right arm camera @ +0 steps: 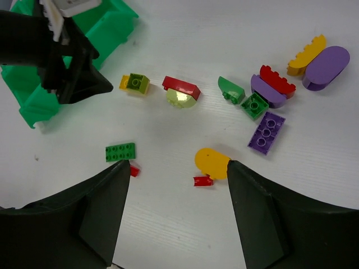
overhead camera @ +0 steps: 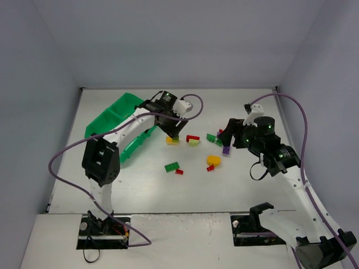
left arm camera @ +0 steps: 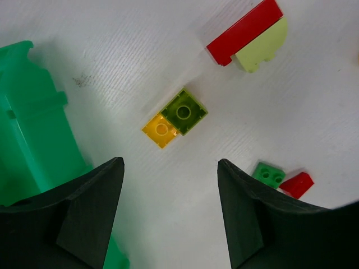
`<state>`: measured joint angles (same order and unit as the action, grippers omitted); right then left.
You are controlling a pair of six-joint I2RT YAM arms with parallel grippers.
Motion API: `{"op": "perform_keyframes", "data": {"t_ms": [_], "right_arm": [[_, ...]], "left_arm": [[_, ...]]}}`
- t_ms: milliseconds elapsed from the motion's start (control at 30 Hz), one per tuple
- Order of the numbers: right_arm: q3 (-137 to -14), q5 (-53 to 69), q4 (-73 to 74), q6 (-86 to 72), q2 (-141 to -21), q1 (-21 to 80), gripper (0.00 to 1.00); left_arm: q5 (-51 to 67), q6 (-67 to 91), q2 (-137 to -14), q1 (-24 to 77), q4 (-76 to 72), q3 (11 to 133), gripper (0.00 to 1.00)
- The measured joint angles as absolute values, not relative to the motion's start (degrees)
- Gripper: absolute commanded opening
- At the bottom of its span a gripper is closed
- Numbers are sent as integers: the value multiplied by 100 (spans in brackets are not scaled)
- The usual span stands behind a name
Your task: Sort the legos into containers by color
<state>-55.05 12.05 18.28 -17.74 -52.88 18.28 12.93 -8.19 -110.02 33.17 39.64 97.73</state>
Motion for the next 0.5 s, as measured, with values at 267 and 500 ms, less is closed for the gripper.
{"op": "perform_keyframes", "data": {"t_ms": [267,500], "right_arm": [[-5470,1297,1846,-1802,-5092,1828,68],[-5470,1306,1874,-1800,-5046,1828,68]], "left_arm": [[1035,-1712,-11898,3374,4530,10541,62],[1044,-2193,-12197,3444,4825,10774,62]]}}
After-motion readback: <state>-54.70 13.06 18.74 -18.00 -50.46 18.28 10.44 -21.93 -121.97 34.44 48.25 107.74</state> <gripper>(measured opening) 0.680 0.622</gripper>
